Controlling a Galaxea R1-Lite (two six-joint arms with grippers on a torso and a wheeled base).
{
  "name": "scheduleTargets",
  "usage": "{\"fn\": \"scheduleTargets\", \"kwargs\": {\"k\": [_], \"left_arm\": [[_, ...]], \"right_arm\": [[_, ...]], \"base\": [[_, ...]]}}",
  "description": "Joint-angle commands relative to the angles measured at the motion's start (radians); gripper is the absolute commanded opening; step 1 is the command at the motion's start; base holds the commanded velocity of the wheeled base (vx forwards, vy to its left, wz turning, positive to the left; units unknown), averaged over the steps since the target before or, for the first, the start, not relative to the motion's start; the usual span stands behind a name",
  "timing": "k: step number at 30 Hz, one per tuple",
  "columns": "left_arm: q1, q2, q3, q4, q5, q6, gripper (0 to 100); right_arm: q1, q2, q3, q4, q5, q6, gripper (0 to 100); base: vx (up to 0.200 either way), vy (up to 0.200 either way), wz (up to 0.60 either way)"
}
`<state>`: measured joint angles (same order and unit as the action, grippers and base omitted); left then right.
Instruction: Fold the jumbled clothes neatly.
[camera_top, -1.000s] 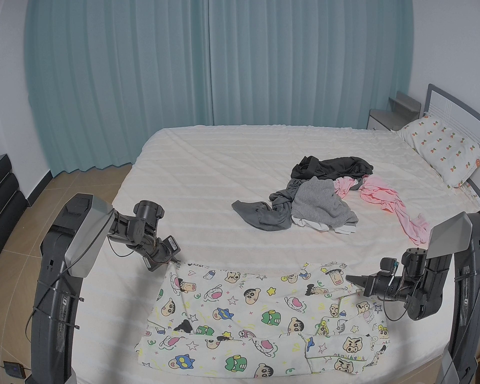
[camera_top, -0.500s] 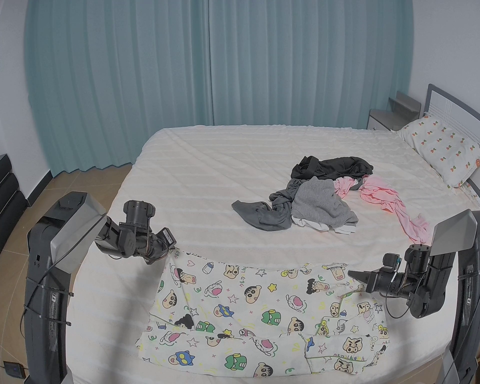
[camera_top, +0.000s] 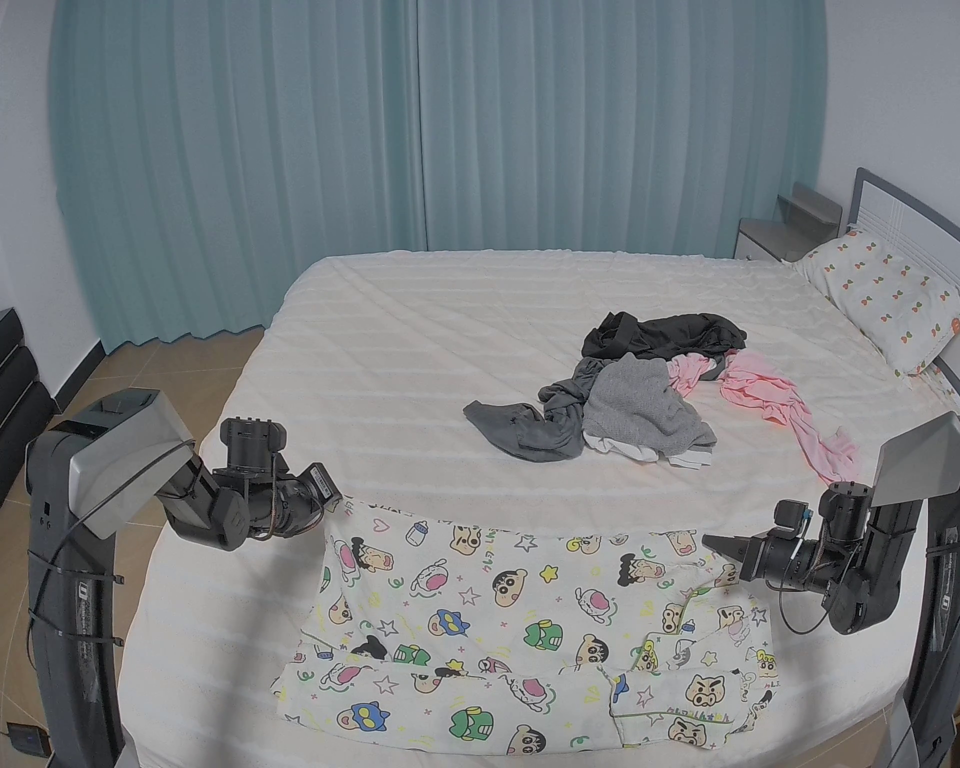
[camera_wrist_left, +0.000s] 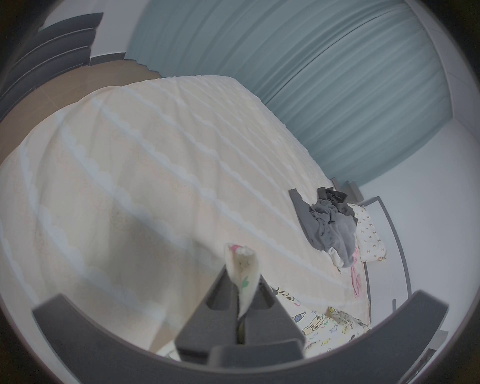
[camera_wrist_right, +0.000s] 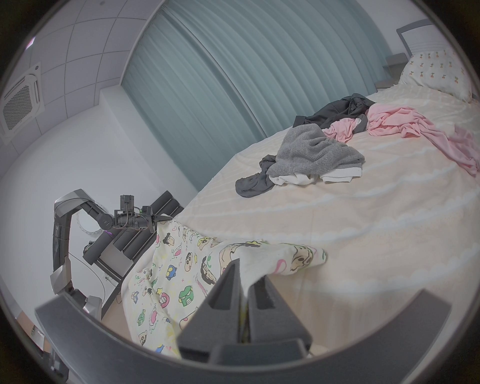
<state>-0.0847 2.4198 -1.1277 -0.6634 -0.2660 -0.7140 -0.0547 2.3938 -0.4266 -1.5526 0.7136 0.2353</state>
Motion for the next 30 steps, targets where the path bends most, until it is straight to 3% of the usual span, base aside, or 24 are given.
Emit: {"fn": "scheduleTargets", "kwargs": {"k": [1,9,16,22,30], "left_arm": [[0.025,-0.088,0.085,-0.027,-0.027,0.011,0],[0.045,-0.130,0.215,-0.108,-0.030,0.065,0],[0.052,-0.148,0.378,-0.219,-0.079,0.116,0],[0.052,-0.137,0.540,-0.390,-0.128,0.133,0],[0.051,-0.114,0.641,-0.486,-0.151,0.185,0]], "right_arm": [[-0.001,-0.050,0.043,-0.009,0.007,-0.001,0],[-0.001,-0.079,0.121,-0.009,0.056,-0.027,0],[-0.007,-0.081,0.215,-0.009,0.092,-0.113,0],[-0.051,-0.064,0.278,-0.009,0.139,-0.211,0],[-0.068,0.004,0.335,-0.009,0.147,-0.294,0]], "base": [[0.000,0.000,0.00],[0.000,0.000,0.00],[0.000,0.000,0.00],[0.000,0.000,0.00],[0.000,0.000,0.00]]}}
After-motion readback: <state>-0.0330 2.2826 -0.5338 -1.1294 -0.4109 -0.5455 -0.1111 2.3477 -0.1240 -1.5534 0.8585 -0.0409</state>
